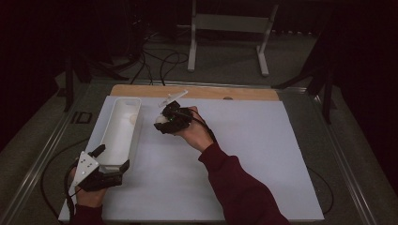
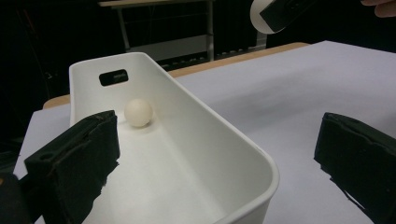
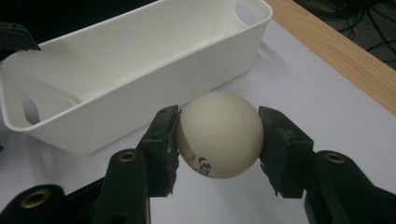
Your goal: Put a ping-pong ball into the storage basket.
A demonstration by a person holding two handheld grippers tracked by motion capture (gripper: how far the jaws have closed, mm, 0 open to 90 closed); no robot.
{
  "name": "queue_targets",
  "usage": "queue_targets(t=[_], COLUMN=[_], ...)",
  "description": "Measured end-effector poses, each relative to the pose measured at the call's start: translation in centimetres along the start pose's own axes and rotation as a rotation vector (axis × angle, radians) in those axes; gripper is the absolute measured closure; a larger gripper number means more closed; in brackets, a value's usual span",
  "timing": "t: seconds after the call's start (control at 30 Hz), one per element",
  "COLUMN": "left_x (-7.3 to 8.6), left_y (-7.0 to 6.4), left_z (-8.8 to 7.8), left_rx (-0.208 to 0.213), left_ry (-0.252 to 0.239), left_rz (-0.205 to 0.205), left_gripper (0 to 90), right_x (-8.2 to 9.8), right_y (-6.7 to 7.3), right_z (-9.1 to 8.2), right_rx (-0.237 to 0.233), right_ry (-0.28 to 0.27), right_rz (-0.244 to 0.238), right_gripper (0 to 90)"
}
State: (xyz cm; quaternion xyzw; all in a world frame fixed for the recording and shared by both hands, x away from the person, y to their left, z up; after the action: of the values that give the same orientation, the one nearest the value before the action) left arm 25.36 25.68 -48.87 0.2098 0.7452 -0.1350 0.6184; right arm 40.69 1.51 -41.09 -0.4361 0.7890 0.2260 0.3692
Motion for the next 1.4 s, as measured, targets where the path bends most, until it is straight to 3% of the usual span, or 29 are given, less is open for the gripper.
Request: queue_targets(t=[1.4], left_x=[0.0], left_y=[0.0], left_z=[0.0], left_rx=[0.001], left_ry=[-0.003], left_rz=[0.000], left_gripper=[0.9], right_x=[-1.9], right_y=[1.2], right_z=[1.0], right_rx=[-0.022], right_ry=[-0.028], right_rz=[-0.002], right_gripper=[49.9])
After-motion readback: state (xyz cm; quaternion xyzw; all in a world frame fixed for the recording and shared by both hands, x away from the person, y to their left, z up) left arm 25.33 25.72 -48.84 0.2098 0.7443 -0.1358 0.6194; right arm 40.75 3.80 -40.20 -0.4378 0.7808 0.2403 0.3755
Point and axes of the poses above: each handheld gripper's, and its own axes: z roughly forward along the jaws, x roughly out of its underside, y roughly to its left, the point moved 2 cm from there along z, roughly forward along the jaws, and after that the axes turned 4 degrees about -y, right-handed, at the moved point
